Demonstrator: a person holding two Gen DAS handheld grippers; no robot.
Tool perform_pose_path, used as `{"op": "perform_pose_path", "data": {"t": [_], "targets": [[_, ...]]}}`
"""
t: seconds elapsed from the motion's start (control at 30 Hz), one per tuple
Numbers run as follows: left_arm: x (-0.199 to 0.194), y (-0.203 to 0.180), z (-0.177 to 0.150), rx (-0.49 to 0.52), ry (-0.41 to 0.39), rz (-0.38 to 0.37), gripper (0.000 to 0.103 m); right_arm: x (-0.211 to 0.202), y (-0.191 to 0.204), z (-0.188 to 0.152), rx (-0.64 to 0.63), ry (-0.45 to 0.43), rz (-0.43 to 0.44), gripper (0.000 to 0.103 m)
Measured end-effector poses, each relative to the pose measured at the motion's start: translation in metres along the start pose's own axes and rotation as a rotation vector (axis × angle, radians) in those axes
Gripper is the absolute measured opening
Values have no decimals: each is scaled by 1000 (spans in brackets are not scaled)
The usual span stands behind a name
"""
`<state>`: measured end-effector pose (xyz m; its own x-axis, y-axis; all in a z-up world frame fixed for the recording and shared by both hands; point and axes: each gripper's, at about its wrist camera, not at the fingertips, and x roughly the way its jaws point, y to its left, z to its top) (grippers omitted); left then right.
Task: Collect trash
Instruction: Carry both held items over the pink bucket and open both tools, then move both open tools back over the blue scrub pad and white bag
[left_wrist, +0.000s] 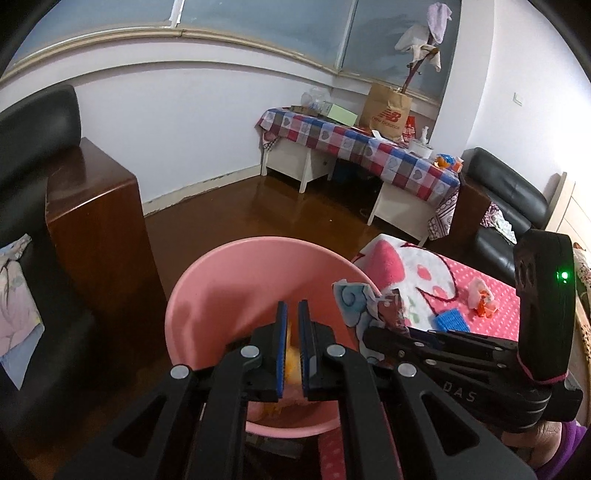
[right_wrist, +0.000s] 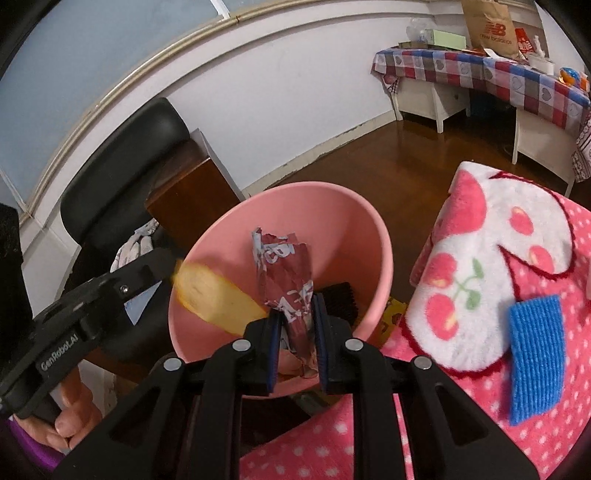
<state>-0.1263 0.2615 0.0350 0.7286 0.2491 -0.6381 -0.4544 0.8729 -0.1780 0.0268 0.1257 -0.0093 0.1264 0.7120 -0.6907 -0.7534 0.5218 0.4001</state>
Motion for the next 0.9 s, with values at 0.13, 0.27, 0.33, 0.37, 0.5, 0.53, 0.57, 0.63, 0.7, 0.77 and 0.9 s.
{"op": "perform_pose_path", "data": {"t": [0.13, 0.27, 0.33, 0.37, 0.5, 0.53, 0.57, 0.63, 0.7, 0.77, 0.9], "targets": [[-1, 1, -1, -11, 6, 9, 28, 6, -1, 4, 7, 6, 5, 30], [-3, -2, -1, 2, 4, 14, 35, 5, -7, 5, 22, 0, 22, 38], [-3, -5, -1, 6, 7, 18, 36, 2, -9, 4, 27, -3, 27, 39], [-3, -7, -1, 6, 8, 19, 36, 1, -10, 3, 27, -7, 28, 39], [-5, -15, -2, 11, 10, 29, 38, -10, -10, -2, 16, -28, 16, 39], [-5, -18, -3, 15, 9, 32, 39, -13, -11, -4, 16, -35, 14, 39], [-5, -20, -3, 19, 9, 35, 39, -16, -12, -5, 18, -41, 14, 39], [-6, -25, -4, 30, 11, 39, 39, -22, -14, -8, 23, -51, 12, 39], [-8, -30, -5, 39, 9, 42, 39, -30, -17, -13, 26, -62, 6, 39], [-8, -35, -5, 47, 9, 43, 39, -38, -20, -17, 29, -74, 1, 39], [-10, -46, -8, 69, 9, 47, 39, -53, -25, -26, 32, -98, -11, 39]]}}
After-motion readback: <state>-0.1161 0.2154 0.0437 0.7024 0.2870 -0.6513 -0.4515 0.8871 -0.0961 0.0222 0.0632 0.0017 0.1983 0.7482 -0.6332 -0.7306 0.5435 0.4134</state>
